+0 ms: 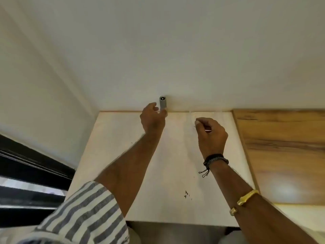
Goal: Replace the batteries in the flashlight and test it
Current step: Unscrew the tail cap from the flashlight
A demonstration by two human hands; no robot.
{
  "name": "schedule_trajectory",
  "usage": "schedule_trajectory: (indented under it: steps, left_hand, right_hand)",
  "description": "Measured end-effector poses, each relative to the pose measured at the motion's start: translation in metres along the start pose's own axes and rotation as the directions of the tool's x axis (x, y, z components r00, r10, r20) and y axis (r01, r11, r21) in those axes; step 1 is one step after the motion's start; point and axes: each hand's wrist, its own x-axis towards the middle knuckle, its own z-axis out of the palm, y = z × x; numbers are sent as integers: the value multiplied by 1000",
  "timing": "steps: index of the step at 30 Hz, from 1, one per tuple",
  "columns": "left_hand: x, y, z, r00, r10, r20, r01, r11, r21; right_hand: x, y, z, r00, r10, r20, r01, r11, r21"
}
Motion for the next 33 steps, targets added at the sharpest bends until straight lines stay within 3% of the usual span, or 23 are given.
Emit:
schedule_trajectory:
  steps: [3, 15, 27, 33]
  left_hand:
    - [17, 3, 11, 999, -36, 2, 36, 999, 14]
    - [13, -4, 19, 999, 47, 12, -48, 999, 26]
    - [-113, -5, -45, 950, 295, 99, -283, 952, -113]
    - [-170, -28, -64, 896, 377, 236, -360, 926, -112]
  right_hand:
    - [10, 7, 8, 1000, 19, -9, -19, 1000, 5]
    - [4, 17, 6, 997, 74, 2, -74, 996, 58]
    - [-56, -14, -34, 997, 73, 19, -74, 993, 92]
    - [-102, -16, -54, 992, 57, 108, -66, 995, 78]
